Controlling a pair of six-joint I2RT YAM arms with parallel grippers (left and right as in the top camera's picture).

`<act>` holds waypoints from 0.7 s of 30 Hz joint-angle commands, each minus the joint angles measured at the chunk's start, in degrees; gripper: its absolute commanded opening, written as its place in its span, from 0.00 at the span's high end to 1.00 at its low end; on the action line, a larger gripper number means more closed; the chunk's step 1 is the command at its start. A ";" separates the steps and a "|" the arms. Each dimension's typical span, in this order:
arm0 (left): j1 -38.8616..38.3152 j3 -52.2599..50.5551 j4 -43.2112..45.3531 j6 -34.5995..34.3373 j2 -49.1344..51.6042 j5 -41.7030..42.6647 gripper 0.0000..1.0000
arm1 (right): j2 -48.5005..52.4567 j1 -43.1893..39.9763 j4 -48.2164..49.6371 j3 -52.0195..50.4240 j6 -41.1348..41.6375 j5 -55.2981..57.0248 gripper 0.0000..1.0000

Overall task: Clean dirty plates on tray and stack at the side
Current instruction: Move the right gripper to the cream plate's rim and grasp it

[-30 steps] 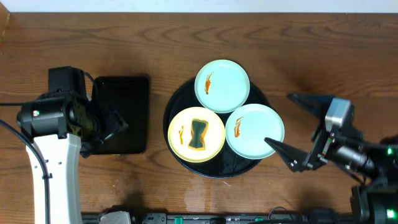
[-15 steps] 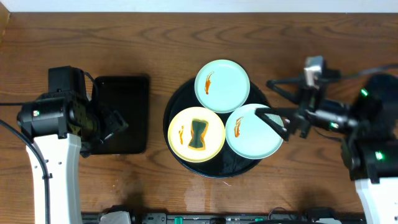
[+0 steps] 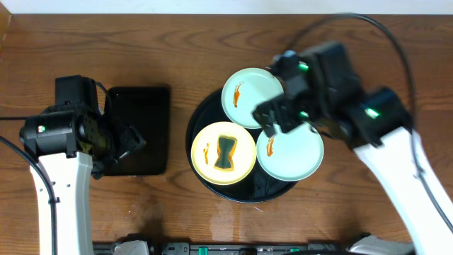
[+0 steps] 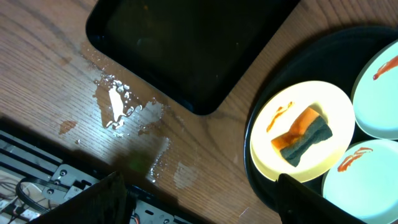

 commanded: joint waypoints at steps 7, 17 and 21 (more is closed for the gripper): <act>0.24 -0.04 -0.17 -0.26 0.22 -0.92 0.23 | 14.29 6.93 0.44 1.84 1.73 1.31 0.48; 0.24 -0.02 -0.17 -0.28 0.22 -0.92 0.23 | 27.47 6.91 -1.11 1.84 12.72 8.22 0.51; 0.24 -0.02 -0.17 -0.31 0.22 -0.92 0.23 | 31.93 6.93 -1.11 1.84 13.90 7.67 0.60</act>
